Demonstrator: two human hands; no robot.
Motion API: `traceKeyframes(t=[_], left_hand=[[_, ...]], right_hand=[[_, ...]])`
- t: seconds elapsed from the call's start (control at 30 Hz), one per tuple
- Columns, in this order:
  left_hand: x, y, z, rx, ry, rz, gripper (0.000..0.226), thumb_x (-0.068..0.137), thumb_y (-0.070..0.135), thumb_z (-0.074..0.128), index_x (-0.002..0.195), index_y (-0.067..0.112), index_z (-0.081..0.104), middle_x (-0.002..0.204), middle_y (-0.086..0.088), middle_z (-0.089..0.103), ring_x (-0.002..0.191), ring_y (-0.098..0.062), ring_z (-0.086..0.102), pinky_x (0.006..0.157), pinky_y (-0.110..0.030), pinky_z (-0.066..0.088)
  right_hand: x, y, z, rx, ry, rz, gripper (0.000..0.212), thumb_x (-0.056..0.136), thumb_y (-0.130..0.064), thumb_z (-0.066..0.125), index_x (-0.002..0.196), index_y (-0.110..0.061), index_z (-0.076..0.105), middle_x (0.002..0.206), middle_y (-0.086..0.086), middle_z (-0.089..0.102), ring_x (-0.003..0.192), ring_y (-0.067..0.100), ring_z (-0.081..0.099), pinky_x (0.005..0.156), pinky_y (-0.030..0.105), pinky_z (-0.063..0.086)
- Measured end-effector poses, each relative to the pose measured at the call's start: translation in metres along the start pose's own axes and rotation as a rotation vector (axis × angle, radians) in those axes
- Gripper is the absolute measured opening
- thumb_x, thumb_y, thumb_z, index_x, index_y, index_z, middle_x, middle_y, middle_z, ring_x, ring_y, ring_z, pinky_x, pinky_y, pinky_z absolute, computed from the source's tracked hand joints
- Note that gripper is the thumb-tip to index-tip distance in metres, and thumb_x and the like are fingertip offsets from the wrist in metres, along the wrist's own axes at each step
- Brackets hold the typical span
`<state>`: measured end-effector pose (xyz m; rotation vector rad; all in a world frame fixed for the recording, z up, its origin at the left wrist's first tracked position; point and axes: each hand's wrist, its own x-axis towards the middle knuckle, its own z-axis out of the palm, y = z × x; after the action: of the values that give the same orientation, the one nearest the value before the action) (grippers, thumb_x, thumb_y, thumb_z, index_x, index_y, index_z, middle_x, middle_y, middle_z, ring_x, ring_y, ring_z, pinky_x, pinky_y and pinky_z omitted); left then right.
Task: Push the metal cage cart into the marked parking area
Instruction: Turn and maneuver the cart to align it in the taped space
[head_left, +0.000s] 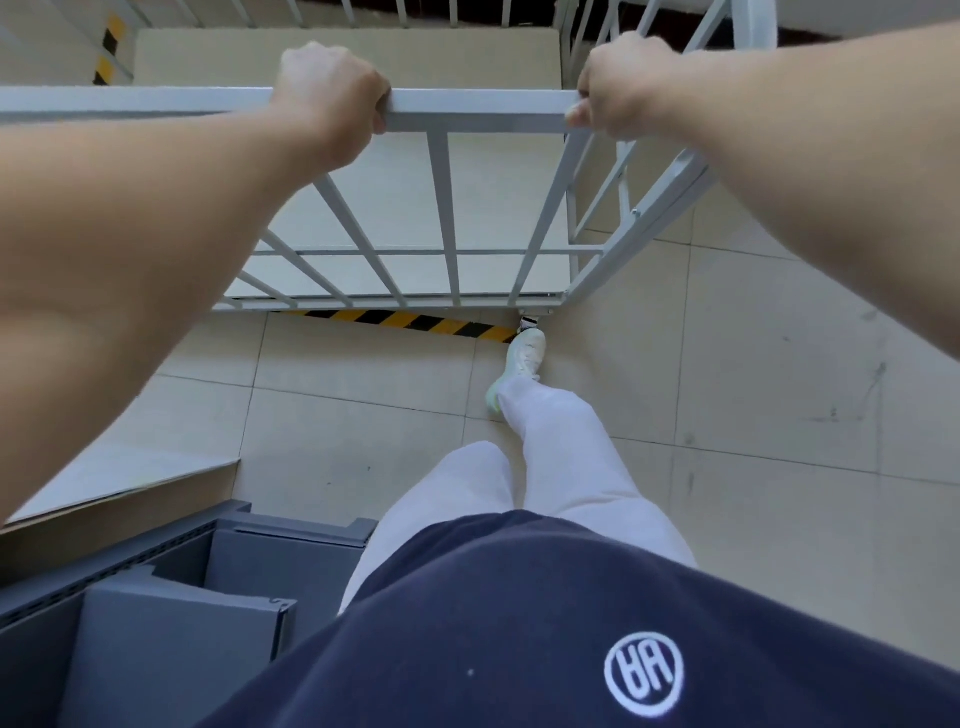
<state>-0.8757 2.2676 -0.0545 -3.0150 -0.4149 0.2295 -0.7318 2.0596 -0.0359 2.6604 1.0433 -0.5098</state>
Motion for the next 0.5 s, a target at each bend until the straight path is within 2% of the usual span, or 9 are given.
traceKeyframes(t=[0.27, 0.5], left_hand=[[-0.002, 0.002, 0.000, 0.001, -0.009, 0.012, 0.025, 0.088, 0.001, 0.046, 0.098, 0.008, 0.068, 0.102, -0.027, 0.063, 0.096, -0.046, 0.055, 0.077, -0.043, 0.041], [0.001, -0.001, 0.000, -0.002, -0.013, 0.019, 0.024, 0.090, 0.004, 0.047, 0.099, 0.009, 0.069, 0.101, -0.027, 0.063, 0.097, -0.045, 0.055, 0.075, -0.041, 0.039]], right_hand=[[0.000, 0.000, 0.010, 0.006, 0.051, 0.031, 0.040, 0.099, -0.032, 0.047, 0.113, 0.004, 0.058, 0.088, 0.017, 0.048, 0.078, 0.031, 0.046, 0.066, 0.037, 0.038], [0.000, -0.001, 0.011, 0.041, 0.059, 0.049, 0.040, 0.098, -0.033, 0.047, 0.114, 0.003, 0.058, 0.088, 0.017, 0.050, 0.076, 0.030, 0.048, 0.063, 0.037, 0.040]])
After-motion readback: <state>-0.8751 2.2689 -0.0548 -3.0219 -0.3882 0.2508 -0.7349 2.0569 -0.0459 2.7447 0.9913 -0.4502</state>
